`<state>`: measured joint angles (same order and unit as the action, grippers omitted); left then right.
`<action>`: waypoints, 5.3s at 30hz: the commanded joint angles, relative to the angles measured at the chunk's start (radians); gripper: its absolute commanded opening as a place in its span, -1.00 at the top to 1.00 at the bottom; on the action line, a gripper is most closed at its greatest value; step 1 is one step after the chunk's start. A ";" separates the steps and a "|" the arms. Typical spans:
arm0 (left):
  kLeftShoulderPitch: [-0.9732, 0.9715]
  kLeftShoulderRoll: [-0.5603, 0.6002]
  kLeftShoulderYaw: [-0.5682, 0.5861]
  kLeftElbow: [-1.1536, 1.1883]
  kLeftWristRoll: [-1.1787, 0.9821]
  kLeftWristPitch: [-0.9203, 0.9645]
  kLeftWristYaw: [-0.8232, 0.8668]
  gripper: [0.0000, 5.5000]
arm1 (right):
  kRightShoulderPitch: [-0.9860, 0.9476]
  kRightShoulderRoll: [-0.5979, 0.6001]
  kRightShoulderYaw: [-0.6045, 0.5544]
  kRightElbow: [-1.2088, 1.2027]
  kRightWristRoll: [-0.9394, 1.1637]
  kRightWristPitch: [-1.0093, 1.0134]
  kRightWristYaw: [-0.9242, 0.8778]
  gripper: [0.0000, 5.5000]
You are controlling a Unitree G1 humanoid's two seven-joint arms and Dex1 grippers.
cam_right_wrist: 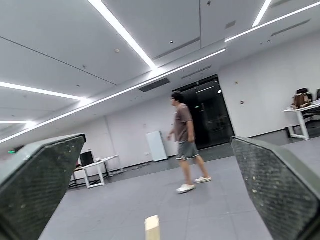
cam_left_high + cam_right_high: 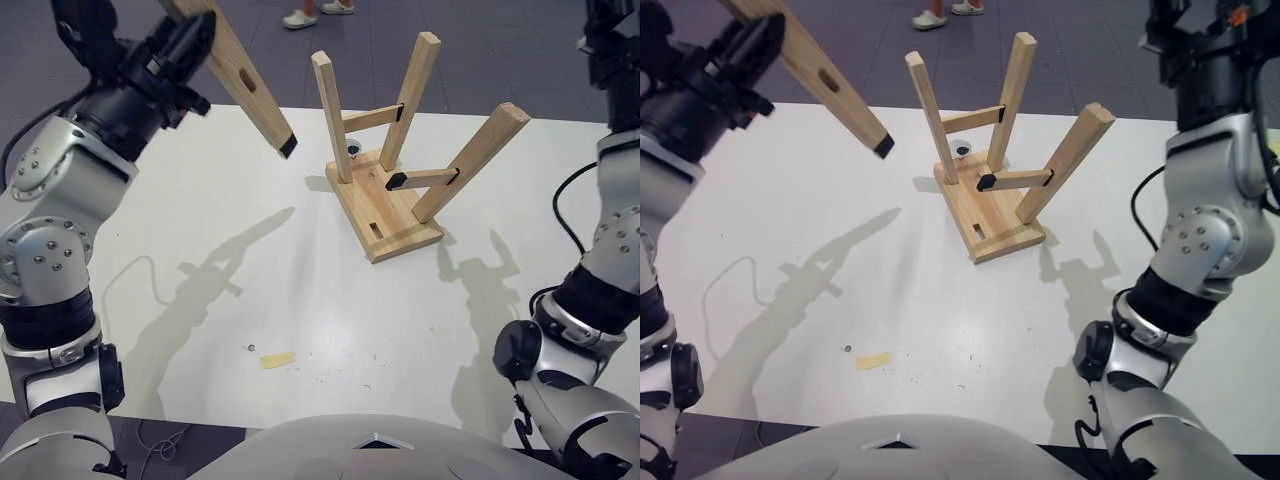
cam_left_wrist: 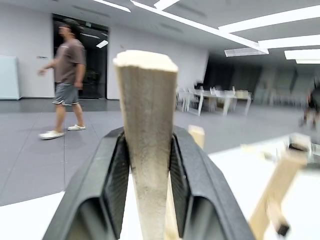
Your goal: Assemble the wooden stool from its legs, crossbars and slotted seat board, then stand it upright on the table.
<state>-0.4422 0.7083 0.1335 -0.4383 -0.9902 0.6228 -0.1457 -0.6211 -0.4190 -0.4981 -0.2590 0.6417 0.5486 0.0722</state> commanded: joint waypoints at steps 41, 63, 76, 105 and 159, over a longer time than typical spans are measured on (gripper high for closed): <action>0.019 -0.174 -0.087 0.027 0.322 0.063 -0.221 0.63 | 0.360 -0.225 0.338 -0.176 0.416 0.308 0.760 -0.96; 0.112 -0.259 -0.113 -0.027 0.390 0.086 -0.192 0.63 | 0.497 -0.128 0.417 -0.277 0.231 0.187 0.564 -0.96; 0.119 -0.194 -0.079 -0.105 0.402 0.141 -0.212 0.63 | 0.493 -0.205 0.325 -0.235 0.327 0.218 0.654 -0.96; 0.150 -0.306 -0.004 -0.190 0.329 0.293 -0.034 0.63 | 0.478 -0.142 0.367 -0.262 0.261 0.148 0.579 0.17; 0.166 -0.208 0.113 -0.146 0.116 0.440 0.051 0.63 | 0.520 -0.104 0.413 -0.244 0.165 0.060 0.537 0.19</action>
<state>-0.2772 0.4572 0.2470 -0.6048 -0.8864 1.0038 -0.1014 -0.1157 -0.5228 -0.0967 -0.5215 0.8229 0.5847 0.6231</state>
